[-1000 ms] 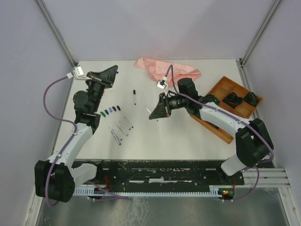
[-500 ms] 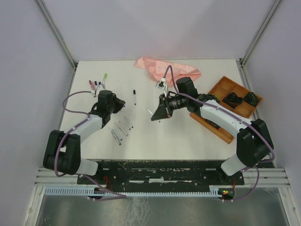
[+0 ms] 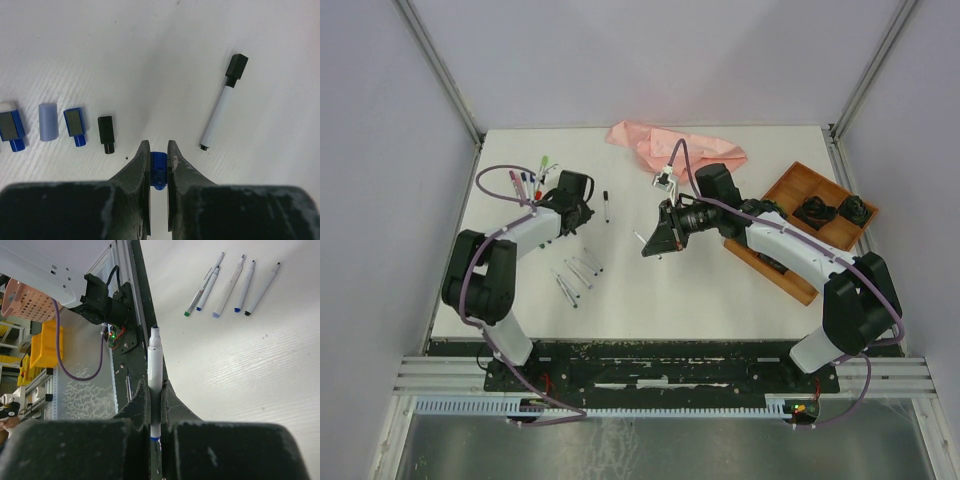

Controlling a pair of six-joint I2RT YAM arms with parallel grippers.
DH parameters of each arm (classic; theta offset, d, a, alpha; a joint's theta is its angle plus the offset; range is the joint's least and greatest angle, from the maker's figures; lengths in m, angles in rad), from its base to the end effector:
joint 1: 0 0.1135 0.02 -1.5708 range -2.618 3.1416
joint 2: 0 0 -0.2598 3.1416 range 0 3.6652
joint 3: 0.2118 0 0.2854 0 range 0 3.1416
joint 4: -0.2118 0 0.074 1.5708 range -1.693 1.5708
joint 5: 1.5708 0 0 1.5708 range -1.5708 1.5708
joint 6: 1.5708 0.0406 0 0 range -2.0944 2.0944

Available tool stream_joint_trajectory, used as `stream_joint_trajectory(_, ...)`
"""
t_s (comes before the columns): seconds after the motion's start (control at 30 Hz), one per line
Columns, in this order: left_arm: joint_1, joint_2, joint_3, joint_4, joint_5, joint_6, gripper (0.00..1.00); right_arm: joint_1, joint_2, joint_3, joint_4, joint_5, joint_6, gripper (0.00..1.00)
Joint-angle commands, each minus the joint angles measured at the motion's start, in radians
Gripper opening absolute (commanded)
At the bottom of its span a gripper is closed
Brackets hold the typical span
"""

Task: Open the pen caps
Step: Place the pen cap at the center of the board.

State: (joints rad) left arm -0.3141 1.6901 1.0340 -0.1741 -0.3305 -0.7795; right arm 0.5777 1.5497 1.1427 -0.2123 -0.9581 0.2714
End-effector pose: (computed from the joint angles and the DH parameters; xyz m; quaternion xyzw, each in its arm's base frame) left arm 0.3697 -0.1063 0.1658 -0.2700 0.8810 -0.0546 0.3847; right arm 0.2950 0.2319 0.2614 -0.3290 0.7474 0.5408 0.2016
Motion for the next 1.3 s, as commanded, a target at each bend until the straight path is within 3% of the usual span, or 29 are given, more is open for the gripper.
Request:
stream_joint_trajectory(0.0, -0.006, 0.063, 0.099, -0.081, -0.064, 0.08, 0.06, -0.005, -0.007, 0.05, 0.001, 0.011, -0.014, 0.0)
stream_joint_trajectory(0.5, -0.006, 0.193, 0.168, -0.119, -0.08, 0.106, 0.17, -0.007, -0.009, 0.052, -0.003, 0.012, -0.018, 0.0)
stream_joint_trajectory(0.9, -0.006, 0.215, 0.175, -0.139, -0.101, 0.102, 0.33, -0.008, -0.007, 0.049, -0.004, 0.013, -0.02, 0.0)
stream_joint_trajectory(1.27, -0.006, 0.157, 0.188, -0.154, -0.086, 0.109, 0.34, -0.01, -0.004, 0.047, -0.004, 0.018, -0.026, 0.0)
